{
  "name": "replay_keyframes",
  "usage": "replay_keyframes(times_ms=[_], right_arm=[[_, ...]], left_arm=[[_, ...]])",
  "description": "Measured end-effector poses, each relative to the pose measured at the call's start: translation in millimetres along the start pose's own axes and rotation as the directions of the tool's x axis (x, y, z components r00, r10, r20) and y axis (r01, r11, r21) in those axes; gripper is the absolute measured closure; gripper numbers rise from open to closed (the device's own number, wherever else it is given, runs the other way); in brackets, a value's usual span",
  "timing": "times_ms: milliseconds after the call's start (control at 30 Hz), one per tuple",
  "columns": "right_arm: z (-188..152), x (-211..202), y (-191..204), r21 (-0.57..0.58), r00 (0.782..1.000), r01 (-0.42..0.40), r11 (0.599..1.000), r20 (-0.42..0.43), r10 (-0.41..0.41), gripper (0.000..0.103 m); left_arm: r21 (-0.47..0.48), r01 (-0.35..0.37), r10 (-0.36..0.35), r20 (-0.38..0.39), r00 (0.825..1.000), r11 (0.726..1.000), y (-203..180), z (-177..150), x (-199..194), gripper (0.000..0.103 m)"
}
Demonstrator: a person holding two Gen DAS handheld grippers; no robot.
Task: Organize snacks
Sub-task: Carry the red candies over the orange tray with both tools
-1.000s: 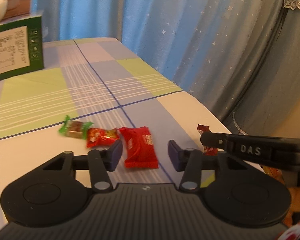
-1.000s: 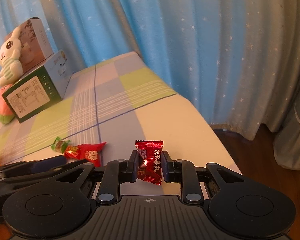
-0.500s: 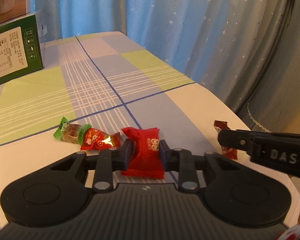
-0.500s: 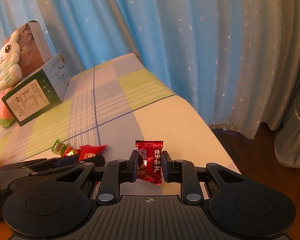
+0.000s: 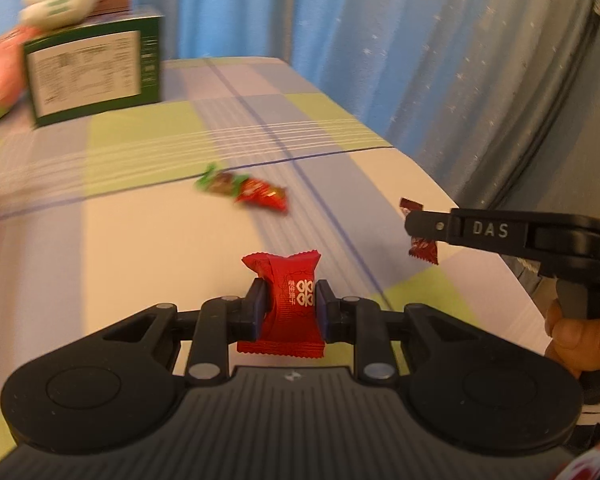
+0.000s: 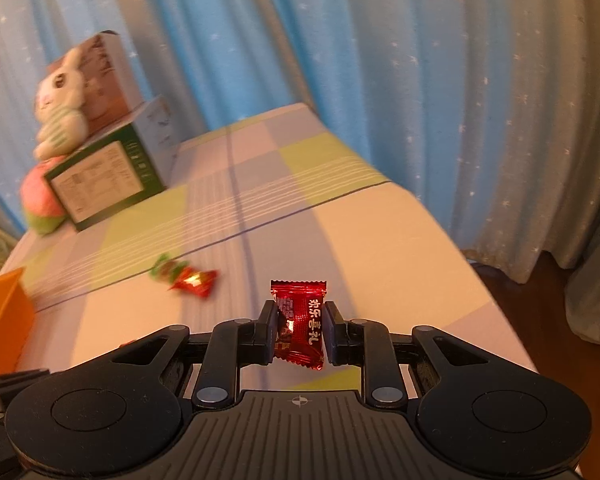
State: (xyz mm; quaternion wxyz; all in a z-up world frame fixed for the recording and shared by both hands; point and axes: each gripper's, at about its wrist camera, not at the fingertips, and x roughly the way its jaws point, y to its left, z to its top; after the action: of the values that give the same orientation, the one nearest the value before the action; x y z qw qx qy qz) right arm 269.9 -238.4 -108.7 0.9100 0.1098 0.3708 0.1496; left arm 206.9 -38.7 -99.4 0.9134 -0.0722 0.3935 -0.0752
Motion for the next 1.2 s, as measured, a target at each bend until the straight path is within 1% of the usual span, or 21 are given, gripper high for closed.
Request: replay_keyframes(times_ms=[100,333,667,867,1200], right_arm=[[-13,-19,15,-0.010,1.000,-0.024,1.000,-0.001,0.024,0.079],[-41,-59,53,-0.018,0.997,-0.068,0.998,-0.023,0.067,0.079],[-65,-111,103,-0.073,0.994,-0.105,0.992,-0.026,0.103,0.079],[-77,-131,126,-0.113,0.991,-0.130,0.985,-0.035,0.126,0.079],[-85,-147,163,-0.185,0.985,-0.175,0.967,-0.041,0.170,0.079]], left_arm=[[-0.034,-0.025,0.025,0.003,1.000,0.999,11,-11,-29,0.080],[-0.080,-0.069,0.070,0.021,0.997,0.994,30,-31,-94,0.080],[-0.129,-0.110,0.118,0.057,0.991,0.986,47,-51,-170,0.080],[-0.130,-0.138,0.148,0.071,0.986,0.982,53,-58,-198,0.080],[-0.128,-0.171,0.182,0.084,0.980,0.977,64,-67,-226,0.080]])
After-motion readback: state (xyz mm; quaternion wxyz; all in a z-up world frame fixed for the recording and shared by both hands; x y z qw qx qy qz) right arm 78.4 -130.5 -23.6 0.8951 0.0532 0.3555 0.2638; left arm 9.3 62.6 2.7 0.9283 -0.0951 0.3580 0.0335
